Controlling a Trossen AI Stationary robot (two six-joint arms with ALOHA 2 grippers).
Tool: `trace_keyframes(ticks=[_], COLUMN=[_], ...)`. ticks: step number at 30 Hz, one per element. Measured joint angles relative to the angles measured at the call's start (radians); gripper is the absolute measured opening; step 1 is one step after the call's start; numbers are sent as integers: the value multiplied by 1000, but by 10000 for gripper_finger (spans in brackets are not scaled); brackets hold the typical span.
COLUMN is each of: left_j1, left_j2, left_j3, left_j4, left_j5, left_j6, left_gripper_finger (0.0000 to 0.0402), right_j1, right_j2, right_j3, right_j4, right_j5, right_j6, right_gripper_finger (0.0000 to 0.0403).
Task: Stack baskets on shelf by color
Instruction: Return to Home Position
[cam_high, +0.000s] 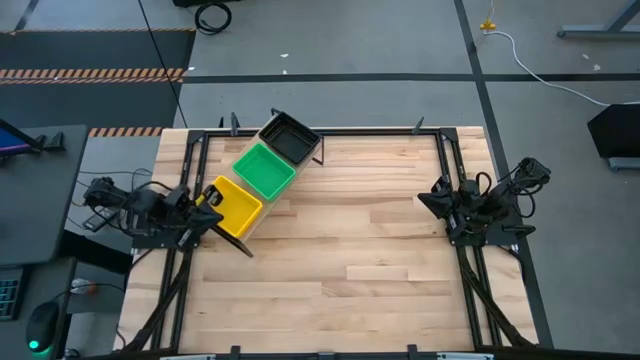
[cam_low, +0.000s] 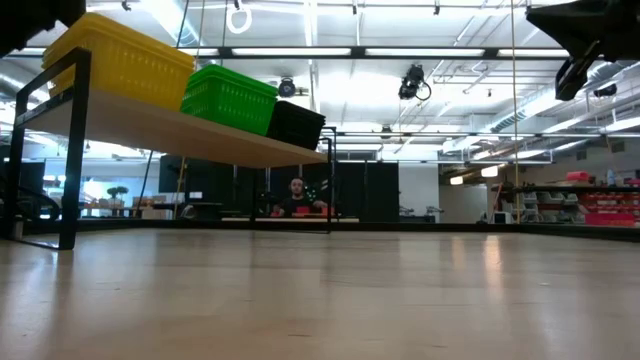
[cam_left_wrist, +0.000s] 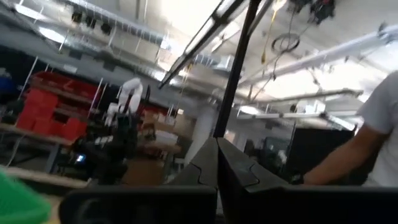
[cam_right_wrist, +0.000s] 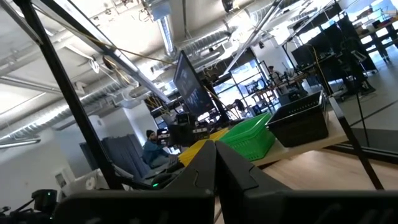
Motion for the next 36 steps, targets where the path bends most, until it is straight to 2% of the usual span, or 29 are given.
trace_keyframes(ticks=[11, 36], left_j1=[0, 0], left_j2=[0, 0], left_j3=[0, 0], left_j4=[19, 19], left_j5=[12, 12], left_j6=[3, -6], left_gripper_finger=[47, 40], right_j1=[0, 0], right_j2=[0, 0], right_j3=[0, 0], right_j4=[0, 0], right_j5=[0, 0], right_j6=[0, 1], right_gripper_finger=[9, 9])
